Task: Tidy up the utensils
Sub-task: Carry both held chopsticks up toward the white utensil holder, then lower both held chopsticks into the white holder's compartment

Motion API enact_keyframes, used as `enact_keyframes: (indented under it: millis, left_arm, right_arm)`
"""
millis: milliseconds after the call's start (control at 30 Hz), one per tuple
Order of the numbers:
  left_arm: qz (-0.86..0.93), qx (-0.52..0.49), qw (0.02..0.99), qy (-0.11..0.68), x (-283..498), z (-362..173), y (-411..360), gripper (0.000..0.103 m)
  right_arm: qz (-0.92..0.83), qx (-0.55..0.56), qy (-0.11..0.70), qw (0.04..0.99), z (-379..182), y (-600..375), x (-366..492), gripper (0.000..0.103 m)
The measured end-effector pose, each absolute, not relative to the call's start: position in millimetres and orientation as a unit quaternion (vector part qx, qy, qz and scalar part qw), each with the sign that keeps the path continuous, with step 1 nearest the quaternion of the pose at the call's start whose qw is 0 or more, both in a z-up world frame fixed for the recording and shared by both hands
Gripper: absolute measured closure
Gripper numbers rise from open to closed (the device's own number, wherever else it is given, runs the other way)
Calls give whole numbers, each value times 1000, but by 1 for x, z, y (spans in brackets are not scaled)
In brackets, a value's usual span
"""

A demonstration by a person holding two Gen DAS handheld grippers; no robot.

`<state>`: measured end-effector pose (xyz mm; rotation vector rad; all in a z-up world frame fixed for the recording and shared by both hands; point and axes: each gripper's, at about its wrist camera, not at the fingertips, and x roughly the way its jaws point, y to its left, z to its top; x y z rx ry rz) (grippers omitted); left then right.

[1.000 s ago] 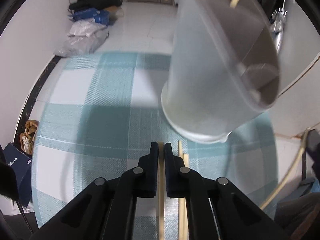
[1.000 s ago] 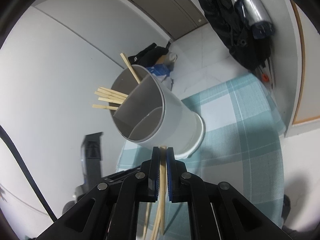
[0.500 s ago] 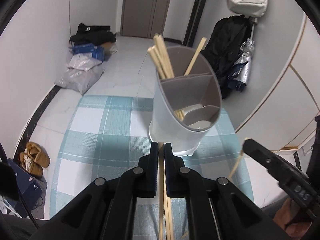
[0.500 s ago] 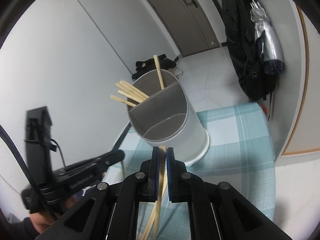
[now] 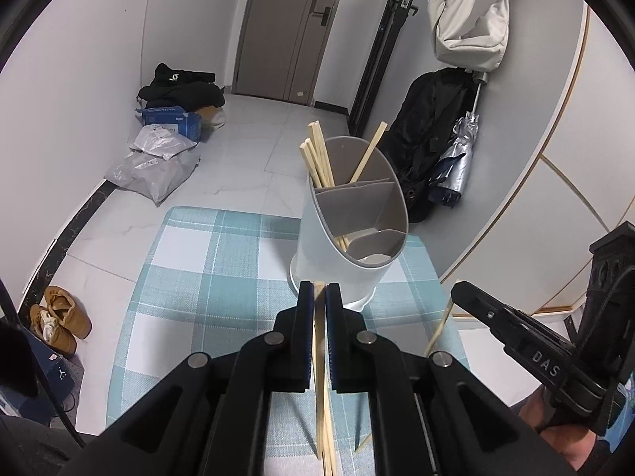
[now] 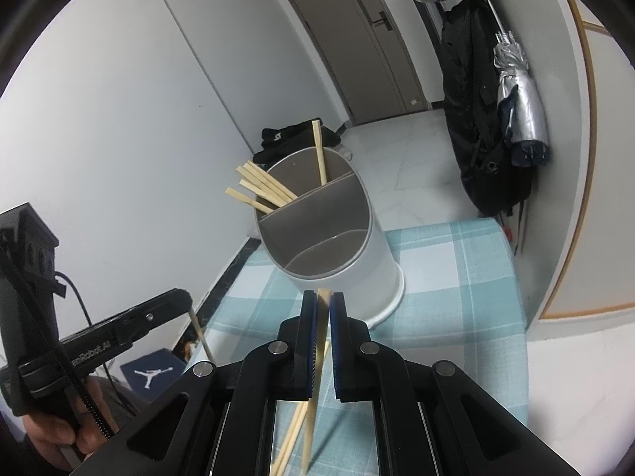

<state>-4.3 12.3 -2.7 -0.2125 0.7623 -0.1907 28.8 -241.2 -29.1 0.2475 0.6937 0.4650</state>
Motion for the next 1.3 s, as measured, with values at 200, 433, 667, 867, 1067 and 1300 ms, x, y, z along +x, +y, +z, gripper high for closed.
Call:
enact_keyframes:
  millis: [200, 433, 667, 867, 1067, 1300]
  left_arm:
    - [-101, -104, 922, 359, -14, 3, 17, 100]
    - [-114, -127, 920, 352, -22, 9, 27, 100]
    - [-124, -124, 922, 346, -23, 16, 27, 100]
    - [-135, -129, 919, 348, -17, 26, 29, 100]
    - [-146, -130, 921, 337, -9, 44, 25, 100]
    - [-160, -149, 921, 323, 10, 70, 24, 100]
  right_arm:
    - [212, 118, 330, 913, -25, -240, 20, 98]
    - [198, 108, 318, 921, -17, -239, 16, 98]
    - [195, 91, 306, 927, -7, -235, 14, 98]
    - [197, 80, 309, 927, -3, -234, 17, 98]
    - [197, 86, 305, 928, 9, -243, 23, 98]
    - [207, 90, 296, 928, 41, -242, 44, 98]
